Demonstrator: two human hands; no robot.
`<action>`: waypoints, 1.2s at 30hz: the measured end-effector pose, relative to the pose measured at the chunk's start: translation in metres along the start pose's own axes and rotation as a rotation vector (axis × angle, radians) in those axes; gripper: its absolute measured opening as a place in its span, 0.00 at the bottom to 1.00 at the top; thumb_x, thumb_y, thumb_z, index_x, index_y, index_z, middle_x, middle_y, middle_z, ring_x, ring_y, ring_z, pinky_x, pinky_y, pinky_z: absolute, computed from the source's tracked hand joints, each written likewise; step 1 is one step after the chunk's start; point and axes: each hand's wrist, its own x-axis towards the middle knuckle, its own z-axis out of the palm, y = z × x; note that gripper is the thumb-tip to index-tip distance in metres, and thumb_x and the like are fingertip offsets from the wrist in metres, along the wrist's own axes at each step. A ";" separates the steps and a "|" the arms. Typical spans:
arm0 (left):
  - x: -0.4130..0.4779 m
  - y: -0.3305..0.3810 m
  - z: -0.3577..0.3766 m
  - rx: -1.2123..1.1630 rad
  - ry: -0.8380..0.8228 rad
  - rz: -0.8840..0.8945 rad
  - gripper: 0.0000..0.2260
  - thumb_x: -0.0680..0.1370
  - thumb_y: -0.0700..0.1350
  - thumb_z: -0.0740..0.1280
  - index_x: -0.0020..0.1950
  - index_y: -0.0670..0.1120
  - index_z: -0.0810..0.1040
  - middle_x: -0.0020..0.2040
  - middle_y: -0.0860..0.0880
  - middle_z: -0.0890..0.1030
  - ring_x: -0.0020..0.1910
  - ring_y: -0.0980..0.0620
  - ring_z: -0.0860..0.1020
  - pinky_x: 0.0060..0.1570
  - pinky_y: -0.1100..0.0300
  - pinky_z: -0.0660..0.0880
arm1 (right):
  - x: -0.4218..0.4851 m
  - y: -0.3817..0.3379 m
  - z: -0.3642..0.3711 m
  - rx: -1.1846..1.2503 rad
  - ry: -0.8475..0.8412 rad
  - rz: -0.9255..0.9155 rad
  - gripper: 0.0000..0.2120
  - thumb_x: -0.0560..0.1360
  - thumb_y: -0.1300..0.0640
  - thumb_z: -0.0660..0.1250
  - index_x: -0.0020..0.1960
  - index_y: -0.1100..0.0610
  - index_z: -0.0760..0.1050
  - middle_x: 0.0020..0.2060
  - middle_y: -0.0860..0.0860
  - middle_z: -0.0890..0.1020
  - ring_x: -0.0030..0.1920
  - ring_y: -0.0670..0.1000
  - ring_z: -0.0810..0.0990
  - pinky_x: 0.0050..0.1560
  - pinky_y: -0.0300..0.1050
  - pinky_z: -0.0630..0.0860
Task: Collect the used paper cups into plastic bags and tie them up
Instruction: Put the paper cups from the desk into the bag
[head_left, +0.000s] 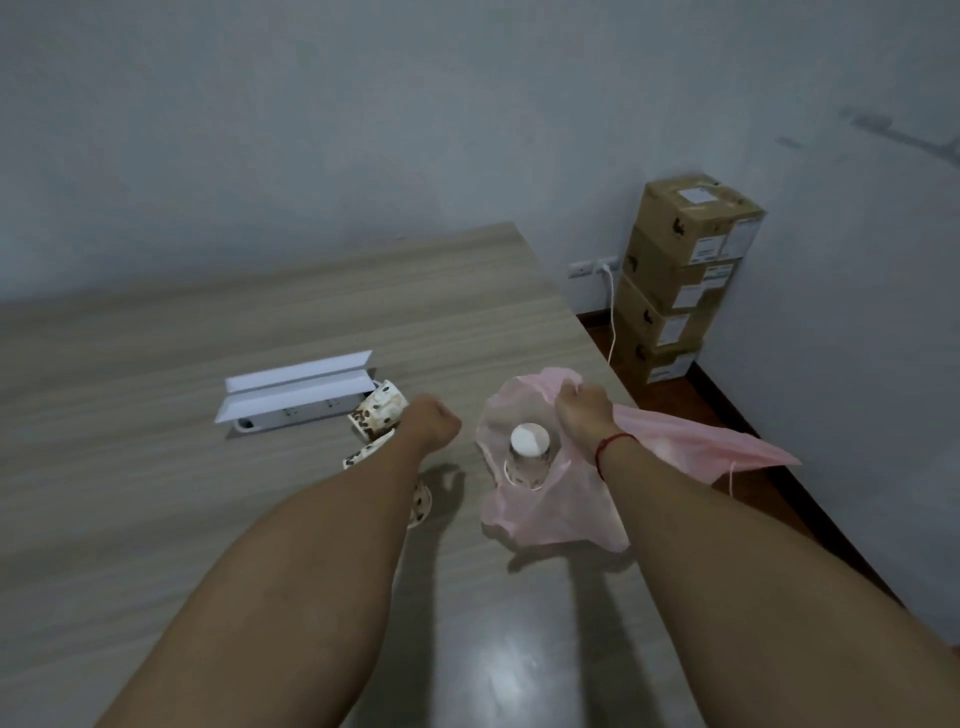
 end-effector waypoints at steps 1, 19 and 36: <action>0.002 -0.006 -0.003 0.013 0.013 -0.016 0.12 0.76 0.41 0.66 0.51 0.34 0.84 0.53 0.37 0.84 0.56 0.44 0.81 0.56 0.55 0.76 | -0.001 0.000 0.005 -0.004 -0.012 -0.001 0.23 0.82 0.53 0.52 0.69 0.68 0.66 0.68 0.63 0.71 0.69 0.62 0.70 0.69 0.49 0.66; -0.001 -0.071 0.011 0.145 -0.035 -0.282 0.29 0.67 0.49 0.77 0.63 0.39 0.73 0.61 0.41 0.78 0.61 0.42 0.78 0.53 0.55 0.78 | -0.007 0.000 0.039 -0.052 -0.099 0.033 0.24 0.81 0.51 0.52 0.70 0.67 0.66 0.68 0.63 0.71 0.69 0.61 0.70 0.69 0.49 0.66; -0.029 0.068 0.055 -0.577 -0.389 -0.141 0.20 0.71 0.51 0.75 0.58 0.41 0.78 0.54 0.43 0.81 0.53 0.45 0.81 0.42 0.56 0.82 | -0.013 -0.008 -0.038 0.024 0.079 -0.021 0.22 0.82 0.54 0.52 0.69 0.67 0.67 0.68 0.62 0.71 0.69 0.61 0.69 0.69 0.49 0.65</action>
